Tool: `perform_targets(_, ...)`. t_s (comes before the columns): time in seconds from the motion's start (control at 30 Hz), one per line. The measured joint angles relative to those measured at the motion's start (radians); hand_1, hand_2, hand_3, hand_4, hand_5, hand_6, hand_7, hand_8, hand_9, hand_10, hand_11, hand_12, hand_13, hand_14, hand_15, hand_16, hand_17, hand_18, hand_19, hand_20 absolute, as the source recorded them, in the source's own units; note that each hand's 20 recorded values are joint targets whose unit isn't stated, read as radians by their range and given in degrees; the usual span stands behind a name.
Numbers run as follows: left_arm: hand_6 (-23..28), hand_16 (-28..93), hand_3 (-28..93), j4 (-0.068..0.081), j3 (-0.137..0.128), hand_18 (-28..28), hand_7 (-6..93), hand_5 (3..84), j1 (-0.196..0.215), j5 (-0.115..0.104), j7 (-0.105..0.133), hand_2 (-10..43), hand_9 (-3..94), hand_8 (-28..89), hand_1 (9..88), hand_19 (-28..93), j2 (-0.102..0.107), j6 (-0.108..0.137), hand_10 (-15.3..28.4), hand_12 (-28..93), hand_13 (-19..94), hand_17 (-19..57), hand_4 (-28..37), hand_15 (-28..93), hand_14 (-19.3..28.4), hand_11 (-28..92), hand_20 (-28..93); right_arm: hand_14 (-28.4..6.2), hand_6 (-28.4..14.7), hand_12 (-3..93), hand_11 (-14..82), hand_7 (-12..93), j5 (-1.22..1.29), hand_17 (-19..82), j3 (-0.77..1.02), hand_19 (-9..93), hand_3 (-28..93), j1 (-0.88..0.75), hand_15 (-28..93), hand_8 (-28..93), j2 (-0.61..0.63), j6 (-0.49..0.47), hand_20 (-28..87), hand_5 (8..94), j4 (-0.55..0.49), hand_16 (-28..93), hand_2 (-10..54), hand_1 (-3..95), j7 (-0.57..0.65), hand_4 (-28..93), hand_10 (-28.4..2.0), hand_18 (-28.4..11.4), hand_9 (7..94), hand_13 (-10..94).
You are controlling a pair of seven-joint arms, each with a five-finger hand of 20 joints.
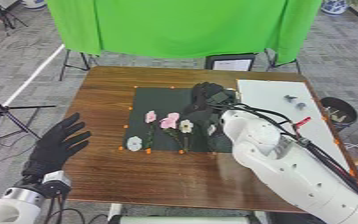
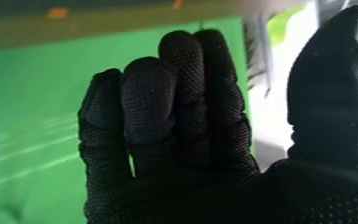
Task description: Arrange flowers
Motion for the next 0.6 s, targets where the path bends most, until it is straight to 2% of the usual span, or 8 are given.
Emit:
perform_targets(0.03,3.9,-1,72,-0.001,-0.001,21.7,19.4,26.3,0.002,0.0,0.0,-1.3,23.0,-11,25.3,40,-0.001,0.0,12.0,17,19,-9.7,-28.3,33,16.5,20,10,-11.7,-3.5,26.2,33.1,39,0.003,15,0.008,67,91,0.003,61,-18,0.007,0.005,43,33.4,0.0,18,-9.5,20.8,0.018,-27,-14.1,-20.0,35.4,37)
perform_targets(0.1,3.9,-1,72,-0.002,-0.002,21.7,19.4,26.3,0.006,0.0,0.001,-1.2,22.9,-11,25.3,41,-0.002,0.001,12.0,17,19,-9.6,-28.3,33,16.5,20,10,-12.3,-4.7,25.6,25.9,35,0.004,12,0.025,62,92,0.013,50,-16,0.029,-0.008,39,27.6,0.0,15,-9.5,21.3,0.069,-26,-14.8,-19.9,29.0,30)
perform_targets(0.23,4.0,-1,72,-0.005,-0.006,21.7,19.3,26.3,0.015,0.0,0.003,-1.3,23.0,-11,25.3,40,-0.004,0.002,12.0,17,19,-9.6,-28.3,33,16.5,20,10,-12.6,-5.3,25.7,19.9,33,0.002,9,0.079,55,92,0.038,37,-15,0.084,-0.132,33,24.1,0.026,17,-9.5,22.4,0.183,-26,-14.9,-20.0,25.2,24)
perform_targets(0.3,4.0,-1,72,-0.008,-0.008,21.7,19.3,26.3,0.02,0.0,0.004,-1.3,23.0,-11,25.4,40,-0.007,0.003,12.0,17,19,-9.7,-28.3,33,16.5,20,10,-13.4,-5.7,26.6,15.8,30,0.003,8,0.094,52,92,0.05,29,-13,0.116,-0.142,29,21.8,0.07,22,-9.5,22.4,0.222,-27,-14.8,-20.1,22.8,21)
perform_targets(0.47,3.9,-1,72,-0.01,-0.01,21.7,19.4,26.3,0.026,0.0,0.006,-1.3,23.0,-11,25.4,40,-0.012,0.004,12.0,17,19,-9.7,-28.3,33,16.5,20,10,-14.0,-7.1,26.9,10.4,24,0.002,5,0.136,50,91,0.04,21,-10,0.184,-0.012,26,19.3,0.187,25,-9.5,21.9,0.288,-28,-15.3,-21.2,21.6,20)
perform_targets(0.53,4.0,-1,72,-0.01,-0.01,21.7,19.3,26.3,0.026,0.0,0.006,-1.2,23.0,-11,25.4,40,-0.013,0.004,11.9,17,19,-9.6,-28.3,33,16.5,20,10,-14.2,-7.8,25.0,8.2,24,0.002,4,0.179,50,90,0.018,19,-9,0.203,-0.019,25,19.5,0.197,25,-9.5,21.6,0.319,-28,-16.1,-21.8,24.0,20)
perform_targets(0.6,3.9,-1,72,-0.01,-0.01,21.7,19.3,26.3,0.026,0.0,0.006,-1.2,23.0,-11,25.4,40,-0.013,0.004,12.0,17,19,-9.7,-28.3,33,16.5,20,10,-14.2,-8.0,24.1,7.9,24,0.011,3,0.224,49,90,-0.002,19,-9,0.215,-0.084,25,19.9,0.197,25,-9.5,21.4,0.351,-28,-16.3,-21.9,24.9,20)
